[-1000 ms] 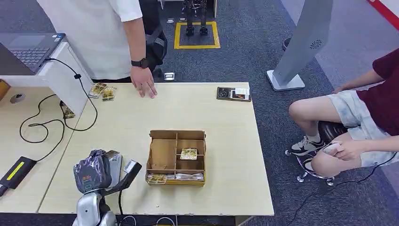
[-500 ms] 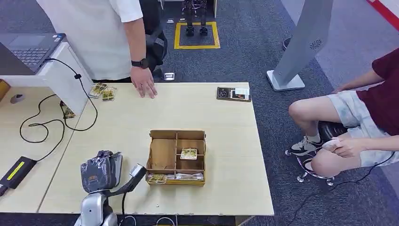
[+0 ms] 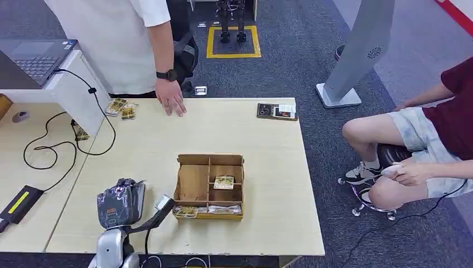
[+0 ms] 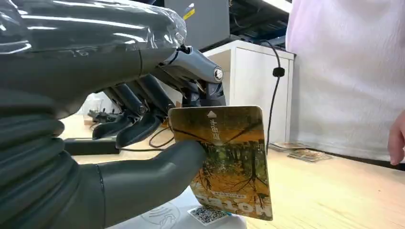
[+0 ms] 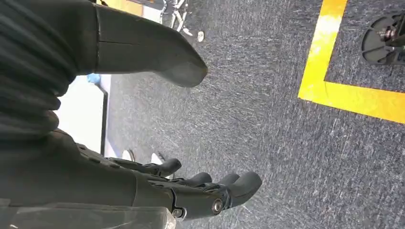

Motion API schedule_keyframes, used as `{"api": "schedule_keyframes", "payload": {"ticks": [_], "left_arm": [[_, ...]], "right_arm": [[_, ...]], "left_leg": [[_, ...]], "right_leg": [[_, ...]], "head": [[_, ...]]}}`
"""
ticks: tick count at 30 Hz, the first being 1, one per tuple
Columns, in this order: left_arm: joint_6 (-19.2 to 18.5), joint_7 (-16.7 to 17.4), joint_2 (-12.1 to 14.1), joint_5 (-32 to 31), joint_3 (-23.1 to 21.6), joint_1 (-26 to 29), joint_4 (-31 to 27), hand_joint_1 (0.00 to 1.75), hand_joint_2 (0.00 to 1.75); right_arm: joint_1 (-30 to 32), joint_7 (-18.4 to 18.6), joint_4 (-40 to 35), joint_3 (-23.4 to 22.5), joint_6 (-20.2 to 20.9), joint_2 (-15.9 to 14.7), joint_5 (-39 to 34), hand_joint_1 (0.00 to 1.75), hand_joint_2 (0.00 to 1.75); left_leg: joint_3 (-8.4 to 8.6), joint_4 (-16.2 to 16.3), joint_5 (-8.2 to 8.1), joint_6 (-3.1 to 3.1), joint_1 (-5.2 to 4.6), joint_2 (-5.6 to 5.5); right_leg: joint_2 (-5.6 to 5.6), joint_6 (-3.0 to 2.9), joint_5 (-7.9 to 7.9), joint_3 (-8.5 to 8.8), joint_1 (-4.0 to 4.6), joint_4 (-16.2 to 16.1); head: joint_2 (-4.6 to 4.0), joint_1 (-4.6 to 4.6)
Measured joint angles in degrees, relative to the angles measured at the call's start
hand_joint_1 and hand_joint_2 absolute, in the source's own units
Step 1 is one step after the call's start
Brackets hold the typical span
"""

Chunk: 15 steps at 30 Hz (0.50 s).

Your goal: Pass the card to the sensor for recognition and then transmit it.

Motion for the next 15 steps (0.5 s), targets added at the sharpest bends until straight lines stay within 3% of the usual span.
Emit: {"api": "schedule_keyframes", "payload": {"ticks": [8, 15], "left_arm": [[-0.8, 0.0, 0.1, 0.0, -0.4, 0.0, 0.0, 1.75, 1.75], [-3.8, -0.2, 0.1, 0.6, -0.9, -0.1, 0.0, 1.75, 1.75]], "right_arm": [[0.1, 0.1, 0.0, 0.0, -0.1, 0.0, 0.0, 0.00, 1.75], [0.1, 0.0, 0.0, 0.0, -0.1, 0.0, 0.0, 0.00, 1.75]], "left_leg": [[0.00, 0.0, 0.00, 0.00, 0.00, 0.00], [0.00, 0.0, 0.00, 0.00, 0.00, 0.00]], "right_leg": [[0.00, 0.00, 0.00, 0.00, 0.00, 0.0], [0.00, 0.00, 0.00, 0.01, 0.00, 0.0]], "head": [[0.00, 0.00], [0.00, 0.00]]}}
